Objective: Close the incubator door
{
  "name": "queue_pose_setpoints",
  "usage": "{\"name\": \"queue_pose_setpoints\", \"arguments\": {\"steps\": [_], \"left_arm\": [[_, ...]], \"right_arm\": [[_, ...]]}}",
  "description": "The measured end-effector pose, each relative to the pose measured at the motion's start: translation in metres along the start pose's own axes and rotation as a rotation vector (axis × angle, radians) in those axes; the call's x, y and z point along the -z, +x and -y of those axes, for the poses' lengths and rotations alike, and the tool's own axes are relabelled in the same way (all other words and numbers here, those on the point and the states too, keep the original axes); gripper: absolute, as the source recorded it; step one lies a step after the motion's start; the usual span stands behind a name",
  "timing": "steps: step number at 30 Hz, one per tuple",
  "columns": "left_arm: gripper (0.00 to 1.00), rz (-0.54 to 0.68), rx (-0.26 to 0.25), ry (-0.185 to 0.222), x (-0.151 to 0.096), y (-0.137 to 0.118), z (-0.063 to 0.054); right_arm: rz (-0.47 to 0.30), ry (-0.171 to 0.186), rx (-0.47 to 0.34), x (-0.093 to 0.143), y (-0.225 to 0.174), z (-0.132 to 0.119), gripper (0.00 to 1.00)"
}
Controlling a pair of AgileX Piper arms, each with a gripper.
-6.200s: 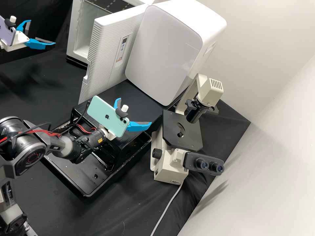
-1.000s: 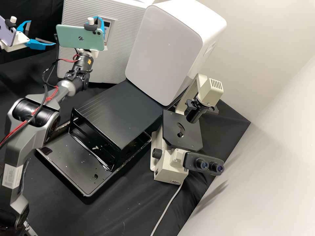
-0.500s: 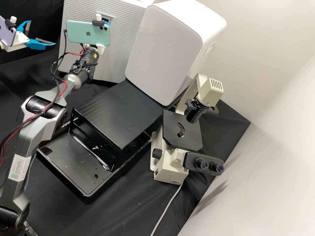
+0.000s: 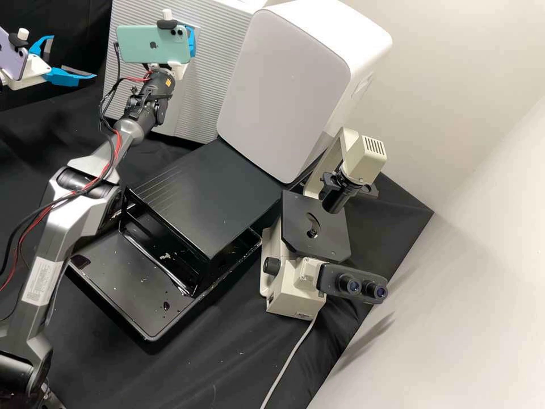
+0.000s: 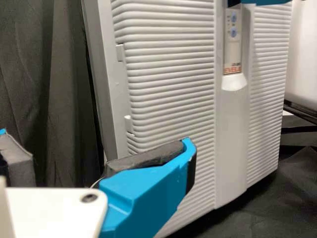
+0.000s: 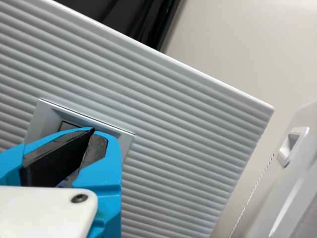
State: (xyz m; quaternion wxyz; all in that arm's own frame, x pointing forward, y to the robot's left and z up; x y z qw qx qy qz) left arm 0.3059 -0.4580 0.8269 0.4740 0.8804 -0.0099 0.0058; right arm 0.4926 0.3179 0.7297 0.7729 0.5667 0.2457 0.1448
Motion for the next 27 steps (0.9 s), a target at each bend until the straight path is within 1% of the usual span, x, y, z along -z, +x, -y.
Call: {"name": "queue_pose_setpoints", "arguments": {"steps": [1,4,6,7,8,9,11,14,17,22,25,27], "left_arm": [[1.0,0.0,0.0,0.0,0.0,0.0,0.0],[1.0,0.0,0.0,0.0,0.0,0.0,0.0],[1.0,0.0,0.0,0.0,0.0,0.0,0.0],[1.0,0.0,0.0,0.0,0.0,0.0,0.0],[1.0,0.0,0.0,0.0,0.0,0.0,0.0],[1.0,0.0,0.0,0.0,0.0,0.0,0.0],[1.0,0.0,0.0,0.0,0.0,0.0,0.0],[1.0,0.0,0.0,0.0,0.0,0.0,0.0],[1.0,0.0,0.0,0.0,0.0,0.0,0.0],[1.0,0.0,0.0,0.0,0.0,0.0,0.0],[1.0,0.0,0.0,0.0,0.0,0.0,0.0],[1.0,0.0,0.0,0.0,0.0,0.0,0.0]], "right_arm": [[0.0,-0.001,0.002,0.001,0.003,0.0,0.0],[-0.006,-0.019,0.009,0.004,0.011,0.003,0.0],[0.004,-0.036,0.007,0.004,0.015,0.003,0.0],[0.018,-0.039,0.008,0.004,0.017,0.004,0.0],[0.025,-0.015,0.002,0.004,0.019,0.004,0.0],[0.04,-0.033,0.011,0.003,0.022,0.007,0.0],[0.042,-0.027,0.021,0.003,0.024,0.008,0.0],[0.032,-0.039,0.021,0.007,0.025,0.006,0.0],[0.024,-0.033,0.027,0.01,0.025,0.009,0.0],[0.049,-0.039,0.058,0.006,0.014,0.022,0.0],[0.04,-0.03,0.081,0.005,0.001,0.026,0.0],[0.021,-0.005,0.064,0.008,-0.01,0.025,0.0]]}}
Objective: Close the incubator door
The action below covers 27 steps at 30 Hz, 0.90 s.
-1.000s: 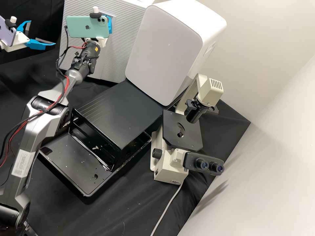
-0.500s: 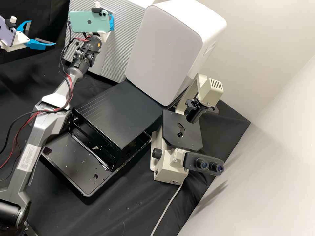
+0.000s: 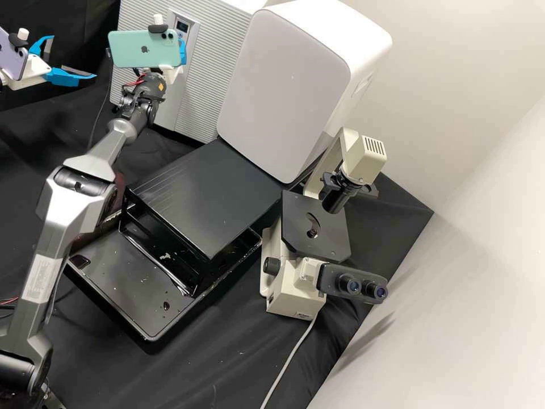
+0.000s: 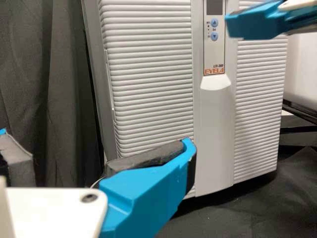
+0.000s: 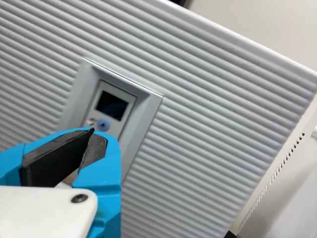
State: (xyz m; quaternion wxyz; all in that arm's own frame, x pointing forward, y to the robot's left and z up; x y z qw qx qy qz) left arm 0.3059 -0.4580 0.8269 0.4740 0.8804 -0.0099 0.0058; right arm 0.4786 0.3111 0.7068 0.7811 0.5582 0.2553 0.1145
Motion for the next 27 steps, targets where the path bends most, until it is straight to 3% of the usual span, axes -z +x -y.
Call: {"name": "queue_pose_setpoints", "arguments": {"steps": [12,15,21,27], "left_arm": [[1.0,0.0,0.0,0.0,0.0,0.0,0.0],[1.0,0.0,0.0,0.0,0.0,0.0,0.0],[1.0,0.0,0.0,0.0,0.0,0.0,0.0],[1.0,0.0,0.0,0.0,0.0,0.0,0.0]], "right_arm": [[-0.106,0.024,-0.195,0.011,-0.069,-0.039,0.0],[-0.096,0.064,-0.237,0.01,-0.085,-0.043,0.0],[-0.037,0.026,-0.287,0.003,-0.113,-0.04,0.0],[-0.047,0.008,-0.318,0.0,-0.145,-0.03,0.0]]}}
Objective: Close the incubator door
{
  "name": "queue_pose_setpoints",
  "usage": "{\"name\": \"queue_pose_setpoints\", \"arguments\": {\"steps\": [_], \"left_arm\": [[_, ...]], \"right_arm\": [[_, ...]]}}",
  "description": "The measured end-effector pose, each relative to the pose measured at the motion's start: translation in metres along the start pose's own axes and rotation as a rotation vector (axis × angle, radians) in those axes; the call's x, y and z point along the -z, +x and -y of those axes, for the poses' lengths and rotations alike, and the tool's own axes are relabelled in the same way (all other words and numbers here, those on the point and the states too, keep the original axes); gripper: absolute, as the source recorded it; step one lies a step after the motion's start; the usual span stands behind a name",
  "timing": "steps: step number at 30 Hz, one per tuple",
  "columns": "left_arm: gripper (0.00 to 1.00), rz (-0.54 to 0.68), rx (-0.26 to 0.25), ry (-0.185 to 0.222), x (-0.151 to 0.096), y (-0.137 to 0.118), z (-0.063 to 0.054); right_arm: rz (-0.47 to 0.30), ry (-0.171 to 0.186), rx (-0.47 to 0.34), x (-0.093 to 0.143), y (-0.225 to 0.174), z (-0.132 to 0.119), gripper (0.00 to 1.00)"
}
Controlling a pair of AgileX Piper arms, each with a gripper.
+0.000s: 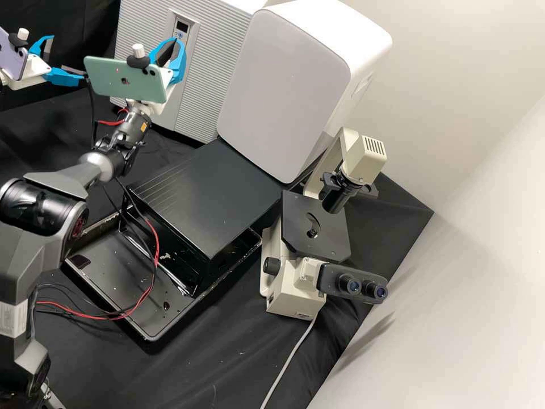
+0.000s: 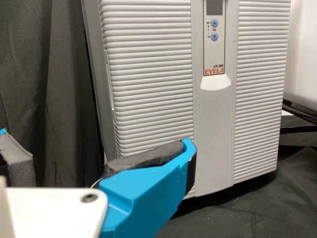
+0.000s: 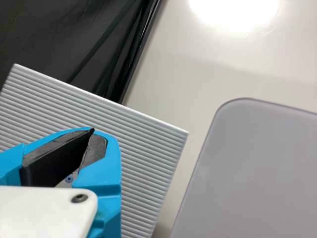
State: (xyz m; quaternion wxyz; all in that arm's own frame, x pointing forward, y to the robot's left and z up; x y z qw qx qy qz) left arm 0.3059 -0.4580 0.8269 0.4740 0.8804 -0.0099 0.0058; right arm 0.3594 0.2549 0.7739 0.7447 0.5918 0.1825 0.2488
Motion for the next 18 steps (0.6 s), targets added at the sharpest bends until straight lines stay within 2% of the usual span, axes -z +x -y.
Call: {"name": "queue_pose_setpoints", "arguments": {"steps": [1,2,5,10,18], "left_arm": [[1.0,0.0,0.0,0.0,0.0,0.0,0.0],[1.0,0.0,0.0,0.0,0.0,0.0,0.0],[1.0,0.0,0.0,0.0,0.0,0.0,0.0],[1.0,0.0,0.0,0.0,0.0,0.0,0.0],[1.0,0.0,0.0,0.0,0.0,0.0,0.0]], "right_arm": [[-0.005,-0.001,-0.022,0.0,-0.006,-0.002,0.0],[-0.002,-0.004,-0.035,-0.001,-0.01,-0.002,1.0],[0.007,0.0,-0.092,-0.002,-0.024,-0.009,1.0],[0.046,-0.015,-0.114,-0.019,-0.045,-0.014,1.0],[0.142,0.04,-0.044,-0.05,-0.083,0.001,1.0]]}}
